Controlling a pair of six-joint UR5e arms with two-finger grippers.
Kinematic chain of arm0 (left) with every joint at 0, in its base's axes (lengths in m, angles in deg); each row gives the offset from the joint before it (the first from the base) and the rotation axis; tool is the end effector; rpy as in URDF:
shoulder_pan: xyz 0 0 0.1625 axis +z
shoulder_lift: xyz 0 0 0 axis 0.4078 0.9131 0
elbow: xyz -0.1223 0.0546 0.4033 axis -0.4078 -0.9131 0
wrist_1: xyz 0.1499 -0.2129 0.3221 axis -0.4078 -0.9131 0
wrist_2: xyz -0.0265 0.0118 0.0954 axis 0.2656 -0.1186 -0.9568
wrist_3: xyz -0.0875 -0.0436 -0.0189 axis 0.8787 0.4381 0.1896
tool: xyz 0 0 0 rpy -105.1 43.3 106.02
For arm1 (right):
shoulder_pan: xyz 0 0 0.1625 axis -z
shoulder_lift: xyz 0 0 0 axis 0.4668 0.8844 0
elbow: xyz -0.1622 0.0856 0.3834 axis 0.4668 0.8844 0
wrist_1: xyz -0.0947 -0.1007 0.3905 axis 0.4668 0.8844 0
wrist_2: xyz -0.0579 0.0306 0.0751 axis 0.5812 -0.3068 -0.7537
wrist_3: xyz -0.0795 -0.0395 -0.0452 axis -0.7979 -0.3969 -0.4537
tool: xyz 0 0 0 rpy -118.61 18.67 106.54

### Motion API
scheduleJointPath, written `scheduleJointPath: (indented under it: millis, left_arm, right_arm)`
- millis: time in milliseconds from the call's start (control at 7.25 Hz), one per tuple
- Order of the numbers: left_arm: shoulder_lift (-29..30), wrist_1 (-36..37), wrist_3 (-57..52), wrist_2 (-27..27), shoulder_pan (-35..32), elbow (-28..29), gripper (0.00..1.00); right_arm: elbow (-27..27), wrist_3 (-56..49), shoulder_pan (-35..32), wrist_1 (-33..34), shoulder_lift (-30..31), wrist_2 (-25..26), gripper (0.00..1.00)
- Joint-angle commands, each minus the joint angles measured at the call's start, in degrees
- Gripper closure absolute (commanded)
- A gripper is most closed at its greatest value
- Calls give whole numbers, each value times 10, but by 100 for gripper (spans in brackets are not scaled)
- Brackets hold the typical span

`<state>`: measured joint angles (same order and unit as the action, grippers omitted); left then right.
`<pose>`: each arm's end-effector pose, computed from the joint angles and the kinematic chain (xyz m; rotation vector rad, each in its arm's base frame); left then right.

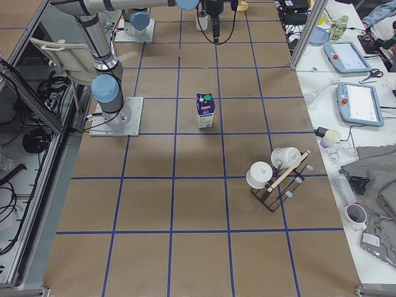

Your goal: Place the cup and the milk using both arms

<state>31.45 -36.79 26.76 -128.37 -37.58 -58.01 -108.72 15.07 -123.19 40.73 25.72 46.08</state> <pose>0.1078 -0.4890 0.2289 0.6225 -2.9056 -0.4687 0.1799 -0.4867 0.5112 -0.0409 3.1223 -0.1802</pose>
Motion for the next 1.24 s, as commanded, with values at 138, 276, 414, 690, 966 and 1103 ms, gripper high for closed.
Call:
scheduleJointPath:
  millis: [138, 276, 414, 690, 966, 1103]
  left_arm:
    - [13, 8, 2, 1, 0, 1, 31]
    - [16, 8, 3, 1, -1, 1, 68]
    - [18, 8, 7, 2, 0, 1, 100]
    - [13, 8, 25, 27, 0, 6, 100]
    - [6, 6, 71, 27, -14, 49, 100]
    - [2, -19, 72, 18, -24, 91, 100]
  right_arm:
    - [1, 1, 0, 0, -1, 0, 0]
    - [1, 0, 0, 0, -1, 0, 0]
    - [1, 0, 0, 0, 0, 0, 0]
    - [4, 0, 1, 0, -1, 0, 0]
    - [4, 0, 1, 1, -1, 0, 0]
    - [3, 0, 1, 1, -1, -1, 0]
